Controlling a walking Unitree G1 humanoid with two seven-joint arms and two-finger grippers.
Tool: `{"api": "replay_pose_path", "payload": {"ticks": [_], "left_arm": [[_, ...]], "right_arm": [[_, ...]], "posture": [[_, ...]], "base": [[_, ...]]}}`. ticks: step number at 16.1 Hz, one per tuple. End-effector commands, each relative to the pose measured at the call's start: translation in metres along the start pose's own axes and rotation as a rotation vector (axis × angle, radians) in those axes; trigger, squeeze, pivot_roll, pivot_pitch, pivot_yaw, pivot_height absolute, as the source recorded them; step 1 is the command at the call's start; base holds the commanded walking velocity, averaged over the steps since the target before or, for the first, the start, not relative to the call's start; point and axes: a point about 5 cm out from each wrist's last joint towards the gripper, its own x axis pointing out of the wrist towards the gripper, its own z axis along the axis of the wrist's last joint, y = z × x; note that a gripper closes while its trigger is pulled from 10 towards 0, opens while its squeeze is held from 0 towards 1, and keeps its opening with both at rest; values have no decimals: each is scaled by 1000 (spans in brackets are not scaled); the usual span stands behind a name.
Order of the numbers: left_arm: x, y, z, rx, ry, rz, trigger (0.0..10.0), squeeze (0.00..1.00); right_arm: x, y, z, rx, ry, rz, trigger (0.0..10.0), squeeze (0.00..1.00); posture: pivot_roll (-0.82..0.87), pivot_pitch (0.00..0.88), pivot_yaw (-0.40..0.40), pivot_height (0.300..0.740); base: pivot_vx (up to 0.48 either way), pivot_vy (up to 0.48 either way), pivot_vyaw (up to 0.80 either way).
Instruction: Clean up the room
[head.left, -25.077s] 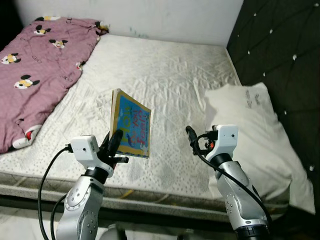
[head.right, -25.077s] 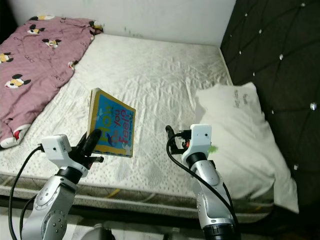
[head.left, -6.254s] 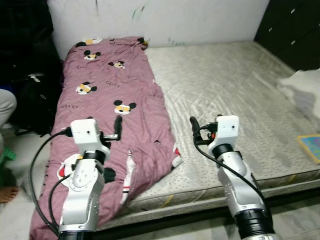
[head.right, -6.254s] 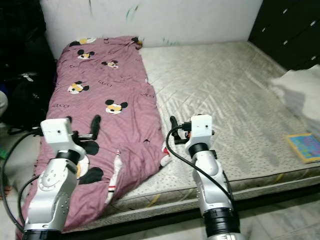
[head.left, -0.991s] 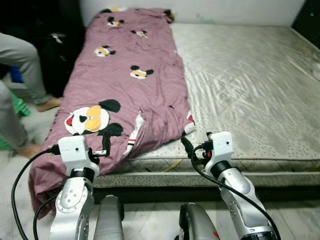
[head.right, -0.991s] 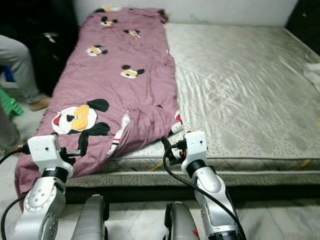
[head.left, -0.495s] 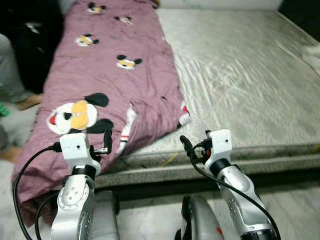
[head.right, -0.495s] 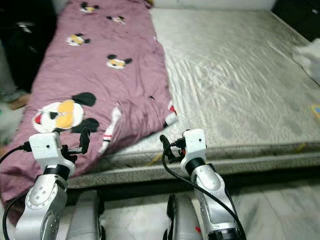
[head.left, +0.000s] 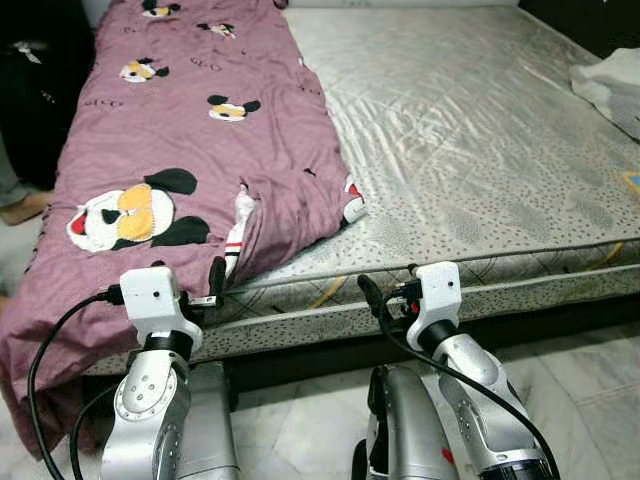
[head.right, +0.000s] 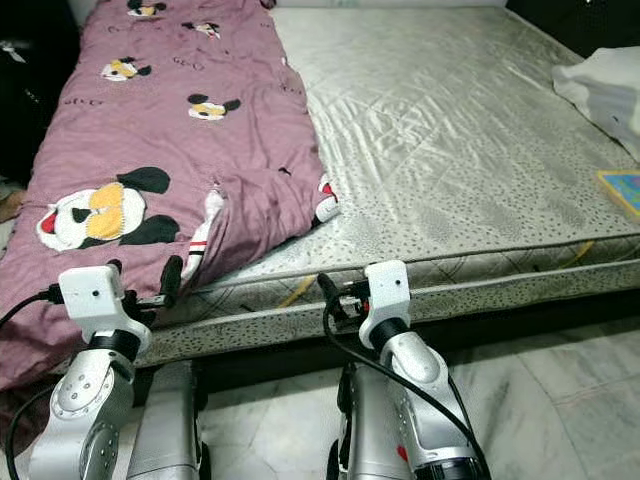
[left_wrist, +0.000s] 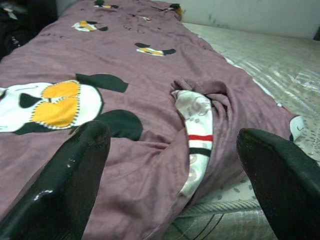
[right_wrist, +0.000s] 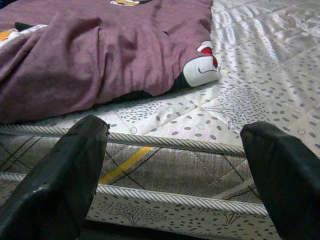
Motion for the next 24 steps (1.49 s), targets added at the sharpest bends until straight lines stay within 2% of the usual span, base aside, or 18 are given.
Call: {"api": "replay_pose_path", "payload": {"ticks": [1, 5, 9, 24], "left_arm": [[0, -2, 4, 0, -19, -17, 10000, 0], [1, -3, 5, -3, -24, -32, 10000, 0], [2, -4, 4, -5, -20, -36, 10000, 0], [5, -7, -2, -23, 17, -2, 10000, 0]], "right_arm": [[1, 0, -1, 3, 8, 5, 10000, 0], [1, 3, 1, -17, -8, 23, 10000, 0], [1, 2, 1, -2, -7, 21, 10000, 0], [4, 2, 0, 0, -4, 31, 10000, 0]], "posture": [[-21, 144, -38, 500], [-20, 140, -35, 500], [-19, 136, -34, 500], [-21, 131, -35, 500]], "base": [[289, 0, 0], [380, 0, 586], [422, 0, 0], [0, 0, 0]]}}
